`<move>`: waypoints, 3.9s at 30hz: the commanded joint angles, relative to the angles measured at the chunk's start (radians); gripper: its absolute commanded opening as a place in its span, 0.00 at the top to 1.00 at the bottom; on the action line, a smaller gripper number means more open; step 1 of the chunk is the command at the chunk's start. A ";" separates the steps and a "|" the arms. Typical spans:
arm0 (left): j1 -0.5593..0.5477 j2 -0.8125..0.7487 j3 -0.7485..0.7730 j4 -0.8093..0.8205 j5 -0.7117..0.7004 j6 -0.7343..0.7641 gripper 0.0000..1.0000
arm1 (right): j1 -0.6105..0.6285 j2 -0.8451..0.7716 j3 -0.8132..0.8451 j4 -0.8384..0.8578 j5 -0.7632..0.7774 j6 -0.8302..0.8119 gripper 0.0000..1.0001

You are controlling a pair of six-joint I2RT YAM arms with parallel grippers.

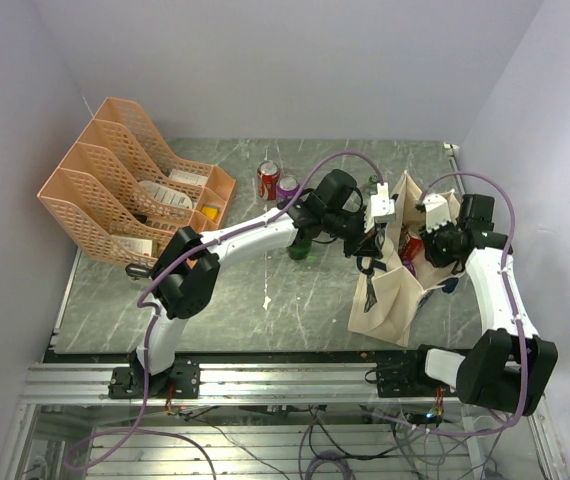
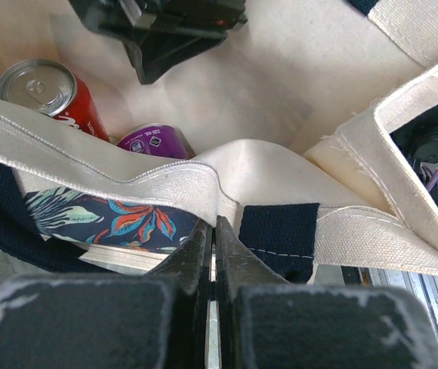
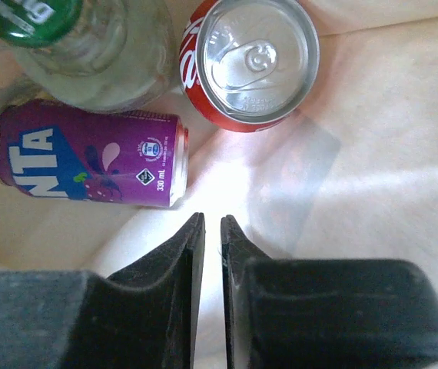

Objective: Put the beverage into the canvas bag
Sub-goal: Pick up the drink from the canvas bag.

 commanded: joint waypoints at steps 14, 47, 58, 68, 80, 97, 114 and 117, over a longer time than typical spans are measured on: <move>0.004 0.024 0.043 0.056 -0.045 -0.002 0.93 | 0.002 -0.034 0.249 -0.157 -0.016 0.064 0.97; 0.027 -0.059 0.413 -0.381 0.136 0.186 0.21 | 0.002 -0.046 0.295 -0.300 -0.209 0.081 0.43; -0.116 0.001 0.464 -0.544 0.116 0.270 0.20 | 0.001 -0.016 0.410 -0.383 -0.164 0.155 0.41; -0.231 0.127 0.483 -0.577 -0.081 0.321 0.13 | 0.001 -0.068 0.370 -0.433 -0.169 0.156 0.42; -0.377 -0.041 0.124 -0.364 -0.219 0.401 0.93 | 0.002 -0.048 0.406 -0.568 -0.160 0.119 0.44; -0.357 -0.088 -0.163 -0.251 -0.219 0.515 0.93 | 0.001 -0.079 0.232 -0.461 -0.165 0.024 0.43; -0.345 0.020 -0.225 -0.287 -0.181 0.575 0.93 | -0.003 -0.174 0.009 -0.393 -0.026 -0.100 0.43; -0.345 0.023 -0.235 -0.289 -0.186 0.567 0.93 | -0.008 -0.167 0.020 -0.391 -0.028 -0.095 0.44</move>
